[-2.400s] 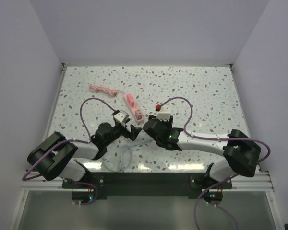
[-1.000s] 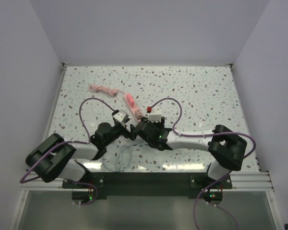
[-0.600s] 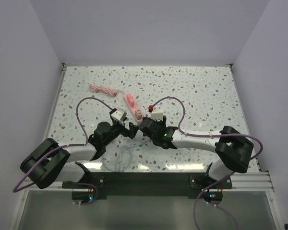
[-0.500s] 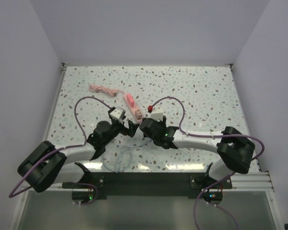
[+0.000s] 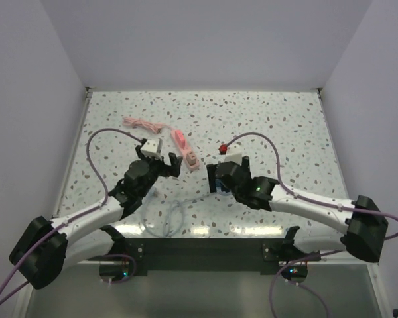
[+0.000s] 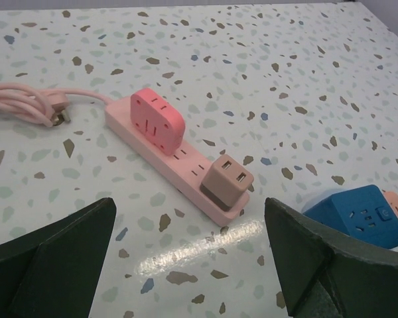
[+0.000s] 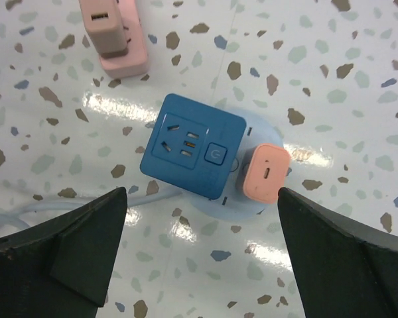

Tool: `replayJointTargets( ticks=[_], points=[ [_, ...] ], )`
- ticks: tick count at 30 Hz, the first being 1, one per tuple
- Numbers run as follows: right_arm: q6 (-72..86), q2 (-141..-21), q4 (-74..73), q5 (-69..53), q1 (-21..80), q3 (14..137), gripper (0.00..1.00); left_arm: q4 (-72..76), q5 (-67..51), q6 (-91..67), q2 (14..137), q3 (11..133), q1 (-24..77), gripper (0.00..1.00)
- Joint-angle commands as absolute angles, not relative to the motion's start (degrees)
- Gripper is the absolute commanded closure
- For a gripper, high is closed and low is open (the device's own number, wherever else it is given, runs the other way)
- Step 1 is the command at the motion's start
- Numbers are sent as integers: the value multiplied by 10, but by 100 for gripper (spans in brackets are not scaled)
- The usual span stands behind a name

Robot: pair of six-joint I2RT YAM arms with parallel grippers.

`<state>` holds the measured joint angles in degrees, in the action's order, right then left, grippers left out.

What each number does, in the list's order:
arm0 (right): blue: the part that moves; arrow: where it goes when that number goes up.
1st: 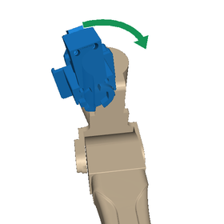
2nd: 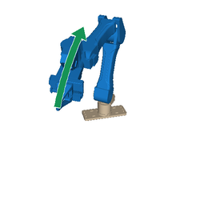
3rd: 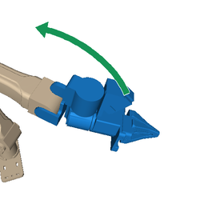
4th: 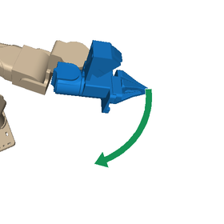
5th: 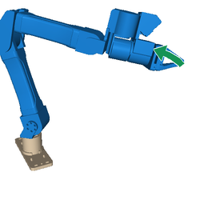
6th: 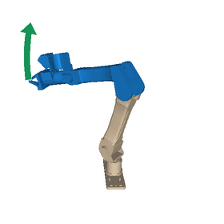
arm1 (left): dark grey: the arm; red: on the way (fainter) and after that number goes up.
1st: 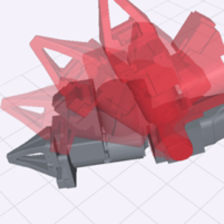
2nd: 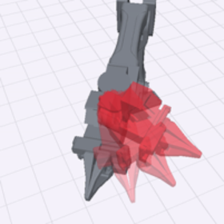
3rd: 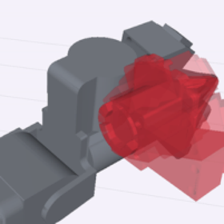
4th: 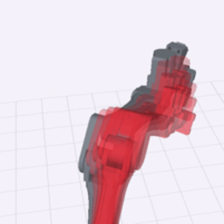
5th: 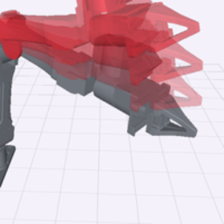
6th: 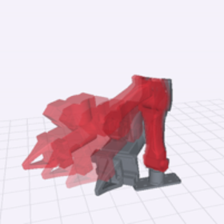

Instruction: Insert the plug

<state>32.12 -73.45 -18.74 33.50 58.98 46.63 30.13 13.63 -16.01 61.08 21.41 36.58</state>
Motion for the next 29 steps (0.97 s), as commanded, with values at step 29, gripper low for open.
replayJointTargets(
  ticks=[29],
  points=[
    [207, -472, -119, 211, 204, 343, 1, 81, 338, -199, 456, 288, 368, 0]
  ],
)
